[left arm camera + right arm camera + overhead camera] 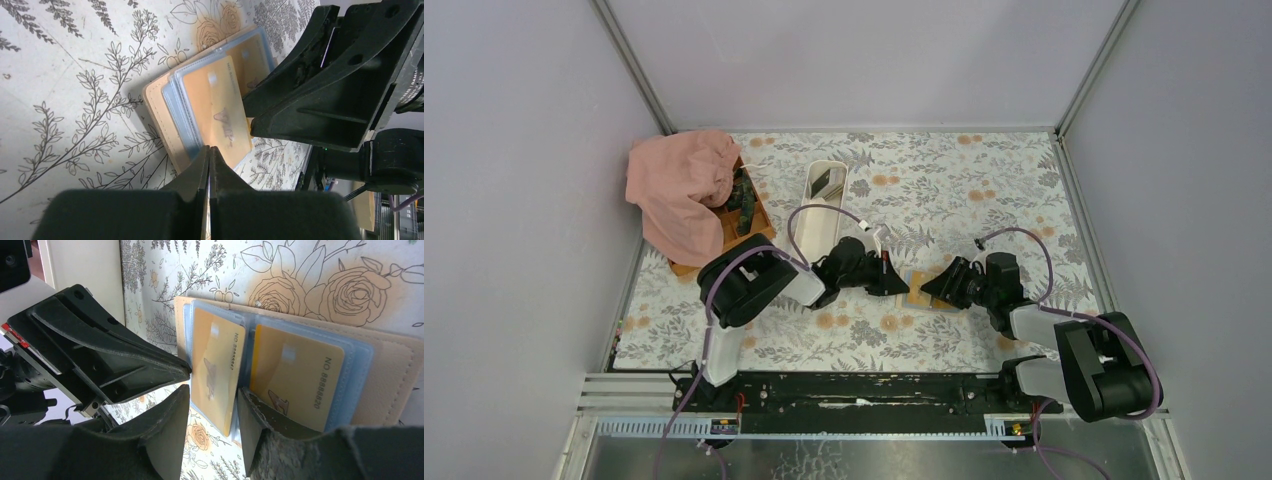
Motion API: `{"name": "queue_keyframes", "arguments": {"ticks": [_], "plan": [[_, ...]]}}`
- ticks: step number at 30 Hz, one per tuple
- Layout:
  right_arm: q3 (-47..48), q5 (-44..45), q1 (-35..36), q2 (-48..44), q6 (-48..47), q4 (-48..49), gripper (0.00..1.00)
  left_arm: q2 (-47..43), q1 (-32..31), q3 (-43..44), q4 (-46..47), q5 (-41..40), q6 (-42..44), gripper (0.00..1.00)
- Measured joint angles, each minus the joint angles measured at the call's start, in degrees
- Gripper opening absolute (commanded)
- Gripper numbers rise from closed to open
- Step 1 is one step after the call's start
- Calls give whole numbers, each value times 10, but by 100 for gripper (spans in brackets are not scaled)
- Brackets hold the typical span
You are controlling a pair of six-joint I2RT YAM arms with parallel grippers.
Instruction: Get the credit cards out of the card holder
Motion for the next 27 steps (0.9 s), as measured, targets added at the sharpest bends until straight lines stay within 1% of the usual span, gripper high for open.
{"name": "queue_keyframes", "arguments": {"ticks": [5, 13, 14, 16, 18, 25, 27], "plan": [[0, 2, 0, -1, 1, 0, 47, 15, 0, -1, 33, 3, -10, 0], [0, 5, 0, -19, 1, -14, 46, 15, -1, -3, 38, -5, -10, 0], [0, 5, 0, -22, 1, -16, 46, 15, -1, -3, 38, -6, -10, 0], [0, 5, 0, -29, 1, -19, 38, 15, -1, -3, 39, -7, -10, 0], [0, 7, 0, -37, 0, -20, 34, 15, -1, -3, 39, -8, -10, 0], [-2, 14, 0, -64, 1, -35, 32, 16, 0, -3, 42, -10, -10, 0], [-3, 14, 0, -68, 2, -36, 31, 16, 0, -3, 42, -10, -10, 0]]}}
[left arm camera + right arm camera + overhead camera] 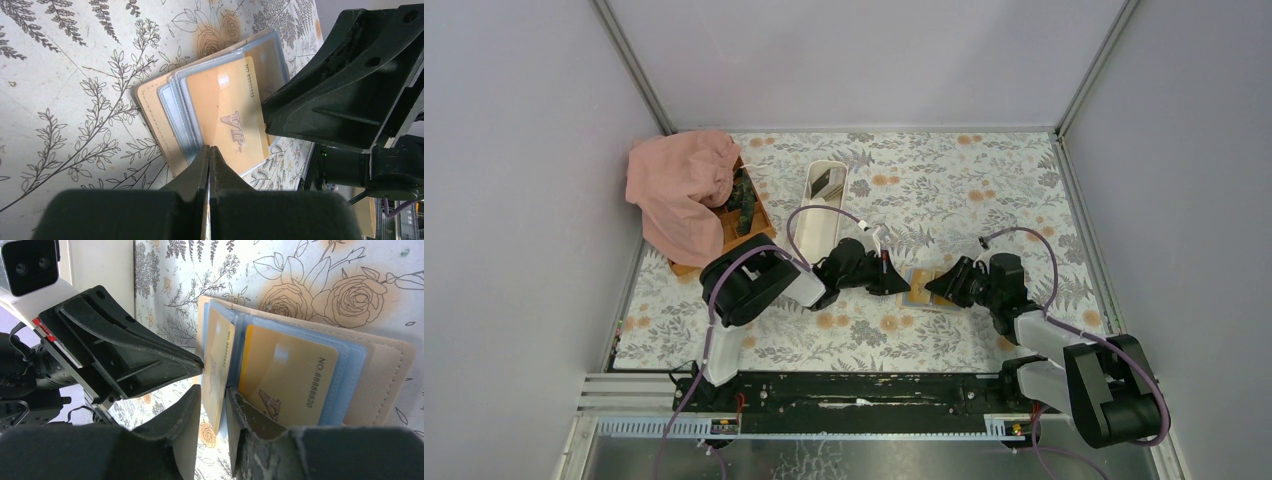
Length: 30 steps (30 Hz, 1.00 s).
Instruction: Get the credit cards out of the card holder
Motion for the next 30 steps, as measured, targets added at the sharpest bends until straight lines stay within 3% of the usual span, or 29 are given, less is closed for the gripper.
{"name": "queue_keyframes", "arguments": {"ticks": [6, 15, 23, 30], "plan": [[-3, 1, 0, -1, 3, 0, 24, 2, 0, 0, 4, 0, 0, 0], [-3, -12, -4, 43, 9, 54, 36, 3, 3, 0, 6, -1, 0, 0], [-5, -26, -7, 94, 23, 107, 36, 4, 4, 2, 8, -2, 0, 0], [-7, -34, -8, 60, 24, 95, 33, 6, 6, 4, 8, -3, 0, 0]]}}
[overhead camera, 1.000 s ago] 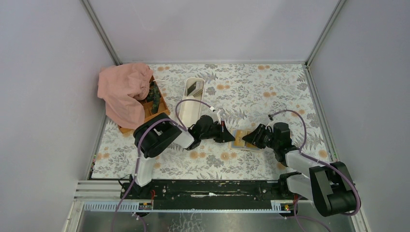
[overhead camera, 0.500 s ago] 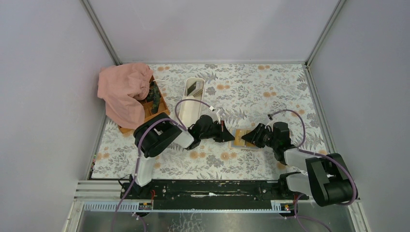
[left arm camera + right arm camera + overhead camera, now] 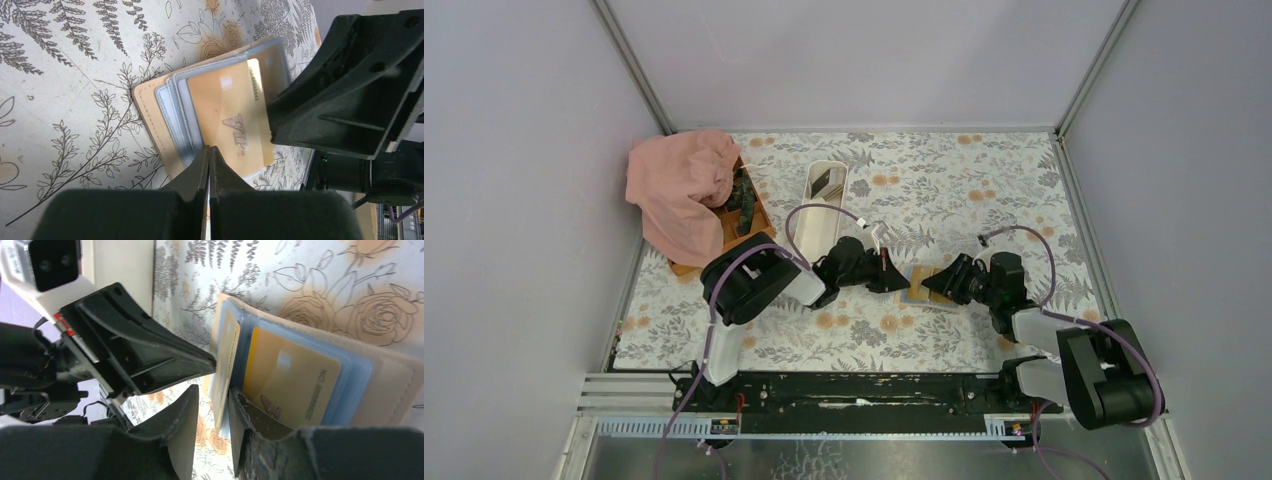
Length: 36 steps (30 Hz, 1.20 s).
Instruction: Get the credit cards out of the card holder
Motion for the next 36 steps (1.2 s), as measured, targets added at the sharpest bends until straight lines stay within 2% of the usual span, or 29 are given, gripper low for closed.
{"name": "queue_keyframes", "arguments": {"ticks": [7, 11, 14, 17, 21, 24, 28, 36], "plan": [[0, -10, 1, -39, -12, -31, 26, 2, 0, 1, 2, -2, 0, 0], [0, -10, 1, -39, -14, -34, 13, 2, 0, 1, 2, -2, 0, 0], [0, -8, 1, -45, -19, -45, 10, 2, 0, 1, 2, -4, 0, 0], [0, -6, 1, -60, -28, -68, 0, 7, 1, 1, 2, -8, 0, 0], [1, 6, 2, -82, -40, -109, 0, 9, 0, 2, 2, -7, 0, 0], [6, 12, 2, -92, -49, -134, 13, 10, 0, 3, 4, -7, 0, 0], [17, 20, 3, -97, -63, -164, 0, 10, 0, 3, 5, -7, 0, 0], [30, 26, 5, -103, -74, -197, 0, 11, 0, 3, 7, -7, -1, 0]]}}
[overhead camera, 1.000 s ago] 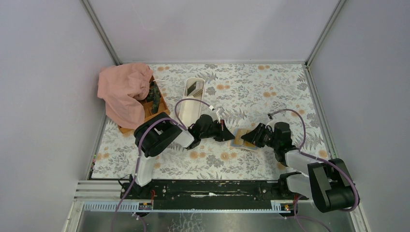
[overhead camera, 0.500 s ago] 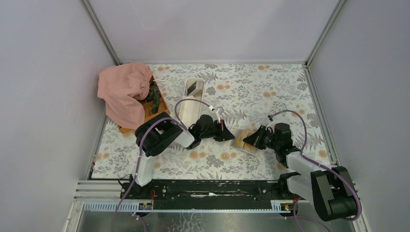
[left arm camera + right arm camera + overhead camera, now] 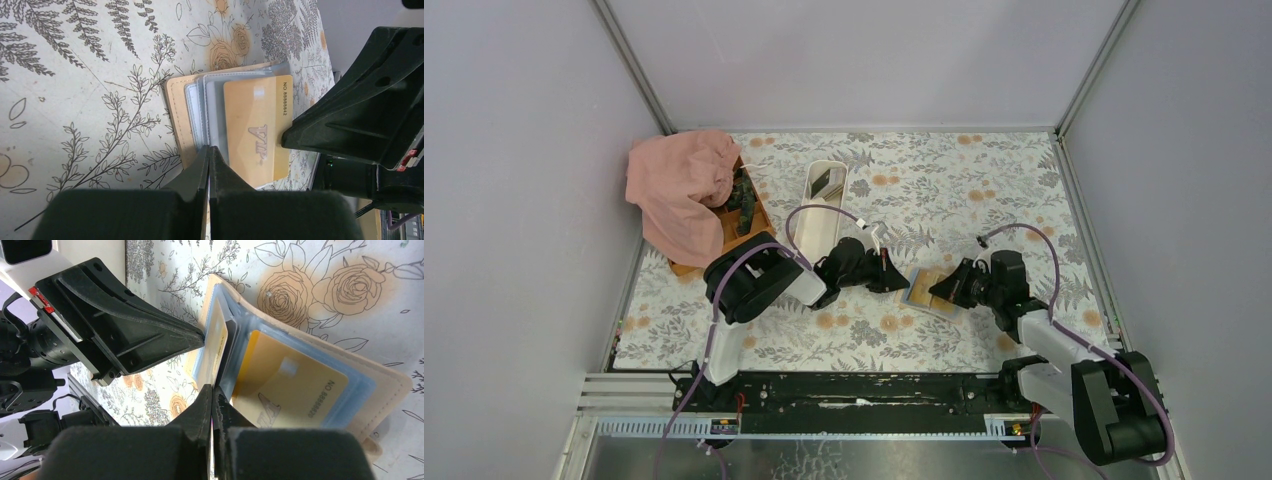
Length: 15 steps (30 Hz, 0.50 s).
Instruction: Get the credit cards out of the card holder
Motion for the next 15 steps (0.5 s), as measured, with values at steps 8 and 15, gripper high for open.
{"name": "queue_keyframes", "arguments": {"ticks": [8, 15], "plan": [[44, 20, 0, -25, -28, -102, 0, 0, 0, 0, 0, 0, 0, 0], [58, 62, -4, -69, -33, -181, 0, 0, 0, 0, 0, 0, 0, 0]]}}
